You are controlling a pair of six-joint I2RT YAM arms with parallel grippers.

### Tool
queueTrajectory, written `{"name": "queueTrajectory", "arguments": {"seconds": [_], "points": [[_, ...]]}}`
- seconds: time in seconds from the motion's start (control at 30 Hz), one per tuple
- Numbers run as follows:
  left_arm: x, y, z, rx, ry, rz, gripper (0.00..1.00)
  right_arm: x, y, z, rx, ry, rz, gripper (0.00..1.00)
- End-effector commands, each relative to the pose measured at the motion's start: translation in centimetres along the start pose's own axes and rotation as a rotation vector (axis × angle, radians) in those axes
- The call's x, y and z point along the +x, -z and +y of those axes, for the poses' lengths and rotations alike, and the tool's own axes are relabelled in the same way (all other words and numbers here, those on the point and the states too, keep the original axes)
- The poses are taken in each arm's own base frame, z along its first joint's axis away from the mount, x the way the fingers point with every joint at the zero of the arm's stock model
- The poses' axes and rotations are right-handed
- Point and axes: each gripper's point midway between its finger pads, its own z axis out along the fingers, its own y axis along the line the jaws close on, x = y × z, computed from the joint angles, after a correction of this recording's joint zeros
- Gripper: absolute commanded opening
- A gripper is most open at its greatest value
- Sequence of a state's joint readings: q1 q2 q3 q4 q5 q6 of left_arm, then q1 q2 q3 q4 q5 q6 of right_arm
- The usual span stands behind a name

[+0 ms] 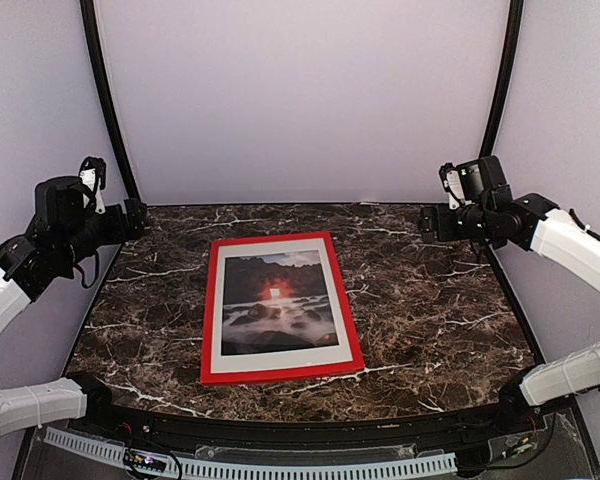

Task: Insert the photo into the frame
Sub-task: Reset both arms

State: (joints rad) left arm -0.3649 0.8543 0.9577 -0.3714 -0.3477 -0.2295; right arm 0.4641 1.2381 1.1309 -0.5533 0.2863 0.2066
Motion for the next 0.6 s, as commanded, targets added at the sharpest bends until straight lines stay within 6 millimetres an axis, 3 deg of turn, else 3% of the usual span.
{"name": "queueTrajectory", "arguments": {"seconds": [0.0,0.33,0.57], "points": [[0.7,1.0,0.3,0.017,-0.042,-0.023,0.99,-1.2,0.8,-1.1,0.047,-0.017,-0.068,0.99],[2.3,0.9,0.4,0.025,-0.099,-0.006,0.99,-1.3,1.8,-1.2,0.036,-0.02,-0.077,0.99],[3.2,1.4,0.2,0.064,-0.113,-0.03,0.99,-0.2,2.2,-2.1,0.071,-0.011,-0.092,0.99]]}}
